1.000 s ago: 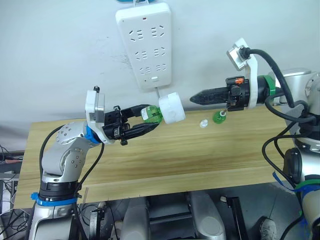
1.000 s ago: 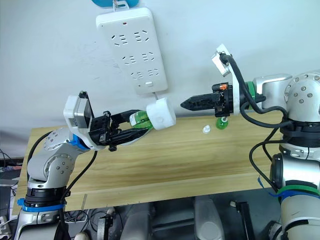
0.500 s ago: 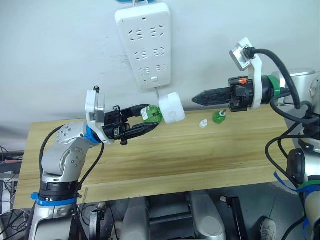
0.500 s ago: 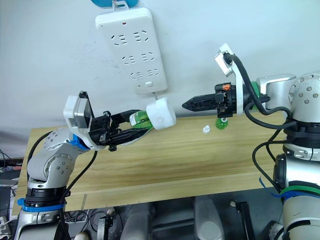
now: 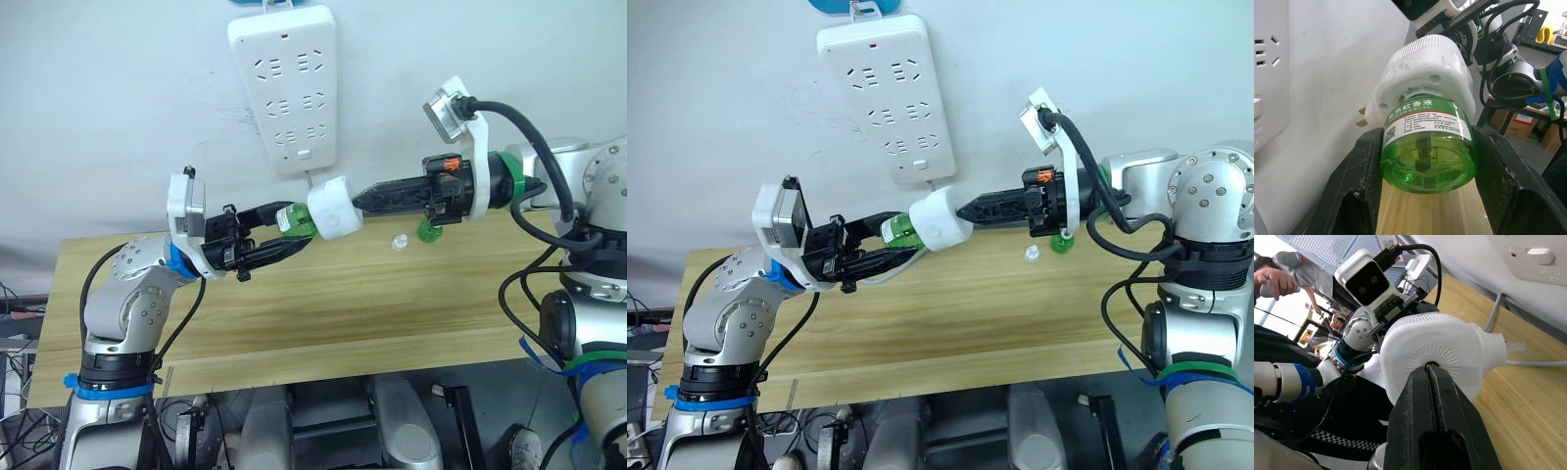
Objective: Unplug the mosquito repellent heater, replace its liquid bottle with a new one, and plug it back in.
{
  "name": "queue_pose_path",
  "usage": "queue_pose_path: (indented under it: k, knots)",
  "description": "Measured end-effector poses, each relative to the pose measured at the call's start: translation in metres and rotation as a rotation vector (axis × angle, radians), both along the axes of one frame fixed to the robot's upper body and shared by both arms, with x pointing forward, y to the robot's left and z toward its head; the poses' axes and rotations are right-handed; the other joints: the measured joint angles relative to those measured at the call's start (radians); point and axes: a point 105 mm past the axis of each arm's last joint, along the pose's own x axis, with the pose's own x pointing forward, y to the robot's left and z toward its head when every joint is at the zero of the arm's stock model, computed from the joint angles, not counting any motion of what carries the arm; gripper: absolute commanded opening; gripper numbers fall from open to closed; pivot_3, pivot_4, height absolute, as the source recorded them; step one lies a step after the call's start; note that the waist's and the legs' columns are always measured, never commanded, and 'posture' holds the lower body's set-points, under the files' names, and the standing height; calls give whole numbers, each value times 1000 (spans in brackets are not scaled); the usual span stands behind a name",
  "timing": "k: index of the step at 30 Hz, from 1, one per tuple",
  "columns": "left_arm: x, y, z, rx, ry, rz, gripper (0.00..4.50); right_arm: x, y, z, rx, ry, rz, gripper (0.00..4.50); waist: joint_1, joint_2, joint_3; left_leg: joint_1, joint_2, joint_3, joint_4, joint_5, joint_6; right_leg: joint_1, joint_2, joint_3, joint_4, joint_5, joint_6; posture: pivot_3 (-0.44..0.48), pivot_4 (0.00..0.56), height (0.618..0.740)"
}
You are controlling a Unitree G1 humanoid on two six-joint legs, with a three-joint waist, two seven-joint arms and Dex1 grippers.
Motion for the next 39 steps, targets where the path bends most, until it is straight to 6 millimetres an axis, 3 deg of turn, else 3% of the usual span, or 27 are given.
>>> queue_pose_path:
  k: [17, 31, 39]
  knots:
    - [-1, -3, 2, -28, 13, -22, 2248, 4, -3, 0, -10, -2, -27, 8, 0, 0, 0, 0, 0, 0, 1, 0, 0, 0, 0, 0, 1, 0, 0, -232, 319, 730]
    - [-7, -5, 6, -50, 19, -56, 2248, 25, -25, 4, 21, -15, -144, 8, 0, 0, 0, 0, 0, 0, 6, -1, 1, 0, 0, 1, 5, 0, 0, -224, 319, 730]
    - [-9, -8, 9, -77, 60, -66, 2248, 35, -12, -15, -8, -38, -128, 8, 0, 0, 0, 0, 0, 0, 7, -1, 1, 0, 0, 1, 6, 0, 0, -211, 339, 730]
